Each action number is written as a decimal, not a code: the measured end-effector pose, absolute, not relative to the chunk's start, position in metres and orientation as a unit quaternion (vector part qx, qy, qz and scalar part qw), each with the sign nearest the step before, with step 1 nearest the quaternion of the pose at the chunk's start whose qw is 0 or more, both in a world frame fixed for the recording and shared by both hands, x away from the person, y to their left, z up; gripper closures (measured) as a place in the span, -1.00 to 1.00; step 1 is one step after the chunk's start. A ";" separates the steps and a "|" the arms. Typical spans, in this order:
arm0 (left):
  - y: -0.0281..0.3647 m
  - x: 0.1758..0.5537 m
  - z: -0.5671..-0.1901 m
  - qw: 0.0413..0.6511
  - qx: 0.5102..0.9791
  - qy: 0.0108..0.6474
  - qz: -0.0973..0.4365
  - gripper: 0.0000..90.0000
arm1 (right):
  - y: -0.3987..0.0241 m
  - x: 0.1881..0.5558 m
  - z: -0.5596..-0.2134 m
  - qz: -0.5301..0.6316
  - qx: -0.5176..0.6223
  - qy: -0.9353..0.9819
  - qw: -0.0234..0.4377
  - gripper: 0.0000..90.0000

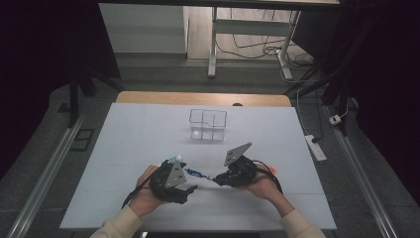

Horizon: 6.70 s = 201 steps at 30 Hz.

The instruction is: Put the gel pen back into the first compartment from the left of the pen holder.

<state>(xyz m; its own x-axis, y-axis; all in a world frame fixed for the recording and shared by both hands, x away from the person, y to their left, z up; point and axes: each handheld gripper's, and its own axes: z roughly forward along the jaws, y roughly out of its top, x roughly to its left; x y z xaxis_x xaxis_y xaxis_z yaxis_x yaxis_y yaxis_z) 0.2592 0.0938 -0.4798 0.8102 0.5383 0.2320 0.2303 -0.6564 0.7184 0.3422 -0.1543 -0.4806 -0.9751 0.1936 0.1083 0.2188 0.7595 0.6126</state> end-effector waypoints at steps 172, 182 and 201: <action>0.123 0.397 -0.432 0.531 0.770 0.310 0.172 0.72 | -0.295 0.296 -0.498 -0.461 -0.286 -0.830 -0.129 0.00; 0.118 0.413 -0.434 0.539 0.763 0.318 0.161 0.72 | -0.297 0.297 -0.499 -0.455 -0.288 -0.833 -0.127 0.00; 0.110 0.448 -0.427 0.572 0.735 0.339 0.133 0.72 | -0.299 0.299 -0.501 -0.451 -0.298 -0.832 -0.126 0.00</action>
